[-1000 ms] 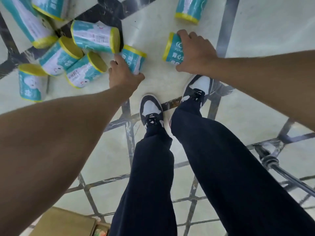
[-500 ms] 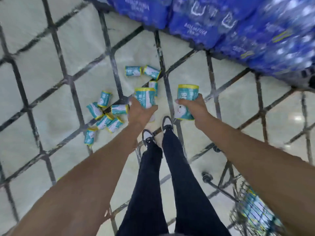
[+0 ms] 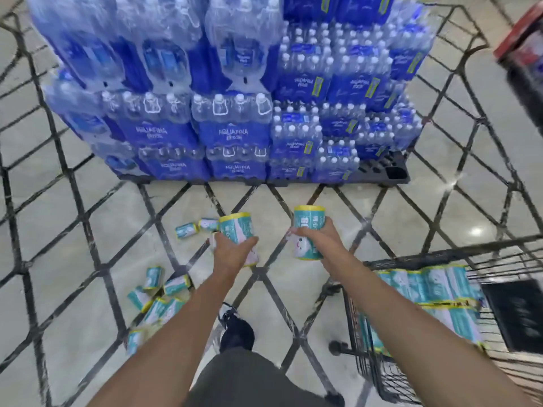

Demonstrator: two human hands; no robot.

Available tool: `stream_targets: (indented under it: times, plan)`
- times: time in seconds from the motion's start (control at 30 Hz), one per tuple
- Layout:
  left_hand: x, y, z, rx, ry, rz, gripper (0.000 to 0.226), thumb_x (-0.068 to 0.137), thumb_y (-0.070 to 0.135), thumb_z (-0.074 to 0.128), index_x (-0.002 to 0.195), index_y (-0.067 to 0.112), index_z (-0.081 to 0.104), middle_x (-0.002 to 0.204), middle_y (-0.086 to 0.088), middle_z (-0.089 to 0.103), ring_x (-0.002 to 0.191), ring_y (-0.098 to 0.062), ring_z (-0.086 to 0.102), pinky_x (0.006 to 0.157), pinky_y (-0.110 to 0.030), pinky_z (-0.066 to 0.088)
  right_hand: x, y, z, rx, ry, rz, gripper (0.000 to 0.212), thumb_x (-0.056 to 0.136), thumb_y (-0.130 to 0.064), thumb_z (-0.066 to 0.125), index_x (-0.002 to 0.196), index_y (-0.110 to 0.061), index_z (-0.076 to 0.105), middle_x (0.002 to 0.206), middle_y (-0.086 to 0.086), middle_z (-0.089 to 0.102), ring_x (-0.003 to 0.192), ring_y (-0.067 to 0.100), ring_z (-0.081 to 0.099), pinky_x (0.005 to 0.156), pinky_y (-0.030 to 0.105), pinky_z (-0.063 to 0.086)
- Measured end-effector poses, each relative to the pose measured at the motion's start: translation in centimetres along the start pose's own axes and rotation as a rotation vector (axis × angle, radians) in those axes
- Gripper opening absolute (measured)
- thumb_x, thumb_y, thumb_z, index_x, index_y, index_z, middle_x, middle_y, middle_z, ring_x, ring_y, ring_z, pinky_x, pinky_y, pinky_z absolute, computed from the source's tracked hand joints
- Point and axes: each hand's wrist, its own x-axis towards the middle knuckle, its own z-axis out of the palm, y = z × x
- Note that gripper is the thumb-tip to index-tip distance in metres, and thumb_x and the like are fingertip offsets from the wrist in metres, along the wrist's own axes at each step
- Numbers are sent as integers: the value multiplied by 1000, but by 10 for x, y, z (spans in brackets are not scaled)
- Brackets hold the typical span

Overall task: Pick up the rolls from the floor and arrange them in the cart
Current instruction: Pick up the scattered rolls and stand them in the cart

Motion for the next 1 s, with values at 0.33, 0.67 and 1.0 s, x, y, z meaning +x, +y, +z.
stream_targets:
  times: [0.33, 0.67, 1.0]
  plan:
    - [-205, -48, 219, -30, -200, 38, 81, 53, 43, 92, 116, 8, 54, 97, -10, 72, 82, -23, 72, 71, -38, 62, -119, 124, -282, 144, 217, 22, 72, 65, -21, 95, 122, -15, 50, 108, 8, 68, 92, 25, 68, 78, 38, 58]
    - [-305, -63, 394, 183, -407, 31, 122, 54, 64, 82, 148, 9, 27, 135, -12, 56, 117, -32, 60, 98, -43, 53, -147, 201, -470, 230, 415, 131, 87, 51, -28, 98, 122, -15, 49, 109, 9, 68, 93, 26, 70, 83, 47, 60]
    - [-295, -110, 553, 262, -382, -163, 119, 81, 48, 79, 159, 7, -1, 163, -14, 26, 144, -32, 35, 114, -45, 38, -46, 268, -565, -10, 393, 311, 116, 39, -40, 98, 134, -8, 39, 123, 15, 63, 109, 33, 66, 96, 47, 55]
